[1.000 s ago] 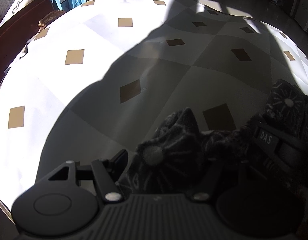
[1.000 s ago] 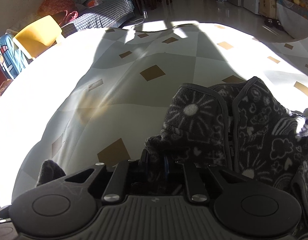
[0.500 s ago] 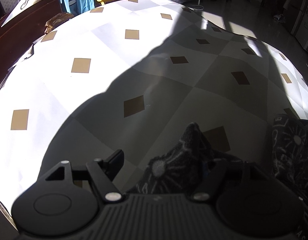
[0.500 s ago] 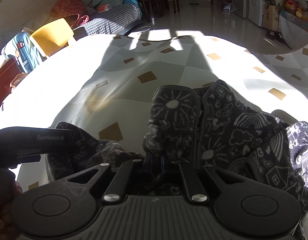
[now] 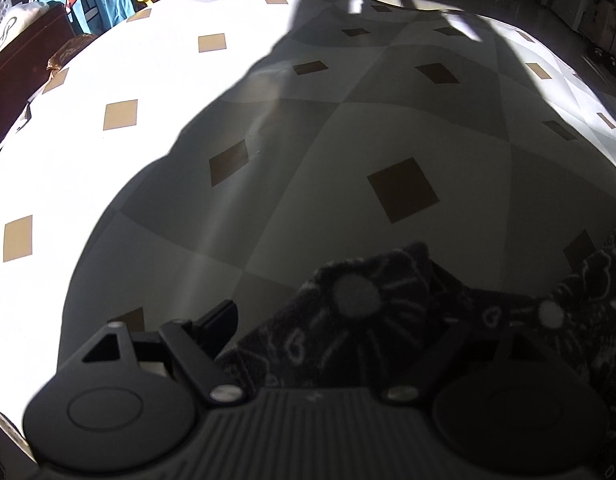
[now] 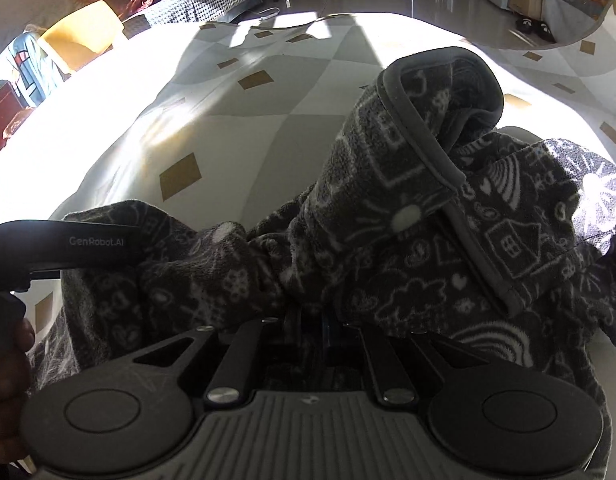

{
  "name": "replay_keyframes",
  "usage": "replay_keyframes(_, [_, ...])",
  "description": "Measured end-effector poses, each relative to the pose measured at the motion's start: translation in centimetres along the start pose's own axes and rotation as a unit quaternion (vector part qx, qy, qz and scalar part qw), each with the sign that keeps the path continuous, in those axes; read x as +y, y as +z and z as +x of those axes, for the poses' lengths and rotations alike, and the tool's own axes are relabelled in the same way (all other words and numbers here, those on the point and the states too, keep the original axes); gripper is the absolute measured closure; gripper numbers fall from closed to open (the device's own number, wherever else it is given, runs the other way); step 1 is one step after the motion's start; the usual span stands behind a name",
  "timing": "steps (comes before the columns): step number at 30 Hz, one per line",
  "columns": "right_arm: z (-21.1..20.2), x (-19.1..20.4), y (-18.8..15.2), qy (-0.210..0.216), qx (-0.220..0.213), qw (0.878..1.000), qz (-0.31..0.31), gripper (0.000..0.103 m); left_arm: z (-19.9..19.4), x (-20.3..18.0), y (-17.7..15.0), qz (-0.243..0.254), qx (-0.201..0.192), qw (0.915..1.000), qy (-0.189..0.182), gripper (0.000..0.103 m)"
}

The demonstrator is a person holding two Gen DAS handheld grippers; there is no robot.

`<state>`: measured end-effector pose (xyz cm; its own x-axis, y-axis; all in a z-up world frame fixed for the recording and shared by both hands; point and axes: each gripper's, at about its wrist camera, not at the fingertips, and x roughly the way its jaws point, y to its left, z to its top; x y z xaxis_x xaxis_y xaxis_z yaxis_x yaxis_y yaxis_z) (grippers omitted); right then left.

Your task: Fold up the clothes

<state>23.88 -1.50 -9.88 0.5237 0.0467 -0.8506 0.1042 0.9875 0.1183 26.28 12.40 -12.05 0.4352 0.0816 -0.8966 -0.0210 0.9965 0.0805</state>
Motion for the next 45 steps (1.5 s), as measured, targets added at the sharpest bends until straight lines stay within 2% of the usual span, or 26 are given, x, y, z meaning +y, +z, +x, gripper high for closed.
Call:
replay_keyframes(1, [-0.3,-0.1,0.0,-0.008,0.000,1.000,-0.002,0.088,-0.2,0.1,0.0,-0.001,-0.001,1.0000,0.000,0.020])
replay_keyframes(3, [-0.9,-0.2,0.0,-0.022,0.001,1.000,-0.006,0.084,-0.4,0.3,0.2,-0.006,-0.001,1.0000,0.000,0.020])
replay_keyframes(6, [-2.3,-0.6,0.1,-0.022,-0.004,1.000,-0.006,0.084,-0.6,0.4,0.2,-0.003,-0.003,1.0000,-0.001,0.020])
replay_keyframes(13, [-6.5,-0.8,1.4,-0.014,-0.093,0.995,-0.028,0.081,-0.9,-0.2,-0.3,0.014,-0.011,0.9998,0.005,0.020])
replay_keyframes(17, [-6.6,-0.5,2.8,0.006,-0.124,0.992,-0.035,0.074,-1.0,-0.6,-0.6,0.022,-0.017,0.9996,0.008,0.020])
replay_keyframes(23, [-3.5,0.2,3.4,0.002,-0.101,0.994,-0.044,0.069,-1.2,-0.8,-0.8,0.025,-0.018,0.9995,0.001,0.020])
replay_keyframes(28, [-0.9,0.8,3.9,-0.002,-0.080,0.995,-0.052,0.071,-1.4,-0.4,-0.7,0.022,-0.017,0.9996,-0.010,0.022])
replay_keyframes(31, [0.5,0.5,3.9,-0.024,-0.059,0.997,-0.049,0.085,-1.6,-0.1,-0.7,0.020,-0.018,0.9994,-0.022,0.027])
replay_keyframes(33, [1.0,-0.2,4.0,-0.023,-0.048,0.998,-0.033,0.090,-1.6,0.1,-0.5,0.016,-0.019,0.9993,-0.026,0.031])
replay_keyframes(36, [0.4,-0.7,4.6,-0.008,-0.058,0.998,-0.016,0.092,-1.6,0.5,-0.3,0.010,-0.020,0.9992,-0.033,0.045])
replay_keyframes(38, [-0.7,-0.7,5.5,0.007,-0.085,0.996,-0.015,0.093,-1.7,0.8,-0.1,0.006,-0.021,0.9991,-0.037,0.059])
replay_keyframes(40, [-1.4,-0.7,6.2,0.022,-0.104,0.994,-0.006,0.093,-1.7,1.1,0.3,0.003,-0.025,0.9993,-0.028,0.064])
replay_keyframes(45, [-2.5,-0.9,8.0,0.059,-0.134,0.989,0.029,0.093,-1.9,2.7,1.7,-0.025,-0.039,0.9987,0.022,0.067])
